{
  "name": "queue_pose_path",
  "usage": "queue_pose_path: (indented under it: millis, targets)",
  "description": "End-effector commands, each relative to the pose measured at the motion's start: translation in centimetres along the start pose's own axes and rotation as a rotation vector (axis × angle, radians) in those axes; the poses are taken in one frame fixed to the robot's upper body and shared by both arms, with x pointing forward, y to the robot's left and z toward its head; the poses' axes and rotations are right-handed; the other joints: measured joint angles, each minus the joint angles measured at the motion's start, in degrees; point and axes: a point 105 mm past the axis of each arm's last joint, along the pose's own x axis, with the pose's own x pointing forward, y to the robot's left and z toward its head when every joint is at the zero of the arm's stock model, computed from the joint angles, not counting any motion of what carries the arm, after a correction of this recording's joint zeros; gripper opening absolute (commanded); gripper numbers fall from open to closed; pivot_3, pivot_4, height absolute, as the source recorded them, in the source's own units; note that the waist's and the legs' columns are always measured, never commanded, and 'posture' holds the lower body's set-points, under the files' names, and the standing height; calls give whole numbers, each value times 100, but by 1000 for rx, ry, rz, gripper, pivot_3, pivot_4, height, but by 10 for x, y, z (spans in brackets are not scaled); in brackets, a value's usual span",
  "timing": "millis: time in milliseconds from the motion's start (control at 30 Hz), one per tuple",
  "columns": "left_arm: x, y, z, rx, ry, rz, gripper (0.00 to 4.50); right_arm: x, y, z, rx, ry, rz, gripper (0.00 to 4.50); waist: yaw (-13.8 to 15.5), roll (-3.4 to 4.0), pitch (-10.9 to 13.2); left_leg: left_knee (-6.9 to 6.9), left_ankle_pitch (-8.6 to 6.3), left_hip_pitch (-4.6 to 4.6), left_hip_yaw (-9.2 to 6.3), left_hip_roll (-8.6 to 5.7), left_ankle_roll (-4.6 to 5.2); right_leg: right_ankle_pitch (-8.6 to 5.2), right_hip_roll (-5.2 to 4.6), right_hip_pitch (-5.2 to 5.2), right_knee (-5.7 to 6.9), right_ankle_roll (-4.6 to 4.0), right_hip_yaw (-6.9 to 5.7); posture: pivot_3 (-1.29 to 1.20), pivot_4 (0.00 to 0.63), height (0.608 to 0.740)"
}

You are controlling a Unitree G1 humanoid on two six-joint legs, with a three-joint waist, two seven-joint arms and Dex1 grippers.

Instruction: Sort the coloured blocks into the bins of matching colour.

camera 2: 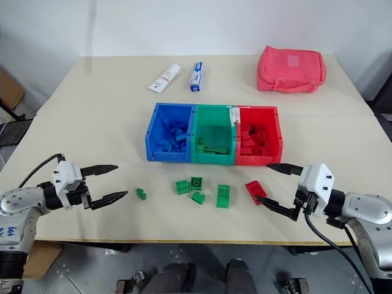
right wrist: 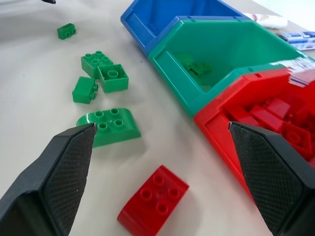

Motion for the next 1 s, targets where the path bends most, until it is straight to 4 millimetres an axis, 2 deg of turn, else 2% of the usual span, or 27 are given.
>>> queue_pose_path:
  millis: [33,133,233,333,400,467,733,867,967,1000]
  targets:
    - [19,-8,22,14,-63,-42,4400,-9,-3,2,-10,4,-42,4500,50,0,0,1,0,0,0,0,0,0,0,0,0,0,0,0,150,740]
    - [38,-26,32,19,-93,-139,4400,-21,-2,-4,10,47,-78,4500,111,0,0,2,0,0,1,-1,1,0,1,0,1,1,1,0,150,740]
    - [51,-55,40,-25,-123,-301,4400,-38,-2,-14,8,124,-114,4500,119,-1,0,-1,-2,-2,1,-2,2,0,1,-1,0,1,0,0,150,740]
    - [67,-80,43,31,-136,-420,4400,-59,-3,-28,9,238,-169,4500,107,0,0,2,-2,0,8,-2,3,1,1,0,0,1,4,0,150,740]
    - [72,-91,47,16,-159,-492,4400,-64,-1,-30,26,258,-183,4500,88,-1,0,1,-2,5,19,1,3,1,5,0,1,1,9,0,150,740]
    - [75,-91,51,18,-182,-506,4400,-57,3,-27,56,242,-175,4500,76,-1,1,0,-2,8,24,6,1,1,8,0,3,-1,11,0,150,740]
    - [73,-72,42,99,-145,-452,4400,-3,15,-29,242,272,-175,4500,98,-3,2,0,-2,6,26,12,-3,4,5,-7,3,-6,10,0,150,740]
    - [65,-71,40,108,-137,-434,4400,14,14,-45,267,364,-222,4500,105,-7,4,2,-3,2,24,9,-1,5,4,-8,-1,-5,6,0,150,740]
    - [62,-71,40,121,-133,-417,4400,22,24,-58,329,413,-210,4500,113,-8,4,-2,-3,2,21,8,-1,5,3,-8,-2,-5,3,0,150,740]
    - [62,-70,40,126,-133,-408,4500,22,27,-60,355,426,-209,4115,115,-8,4,-2,-3,1,21,8,-1,5,3,-9,-2,-5,3,0,150,740]
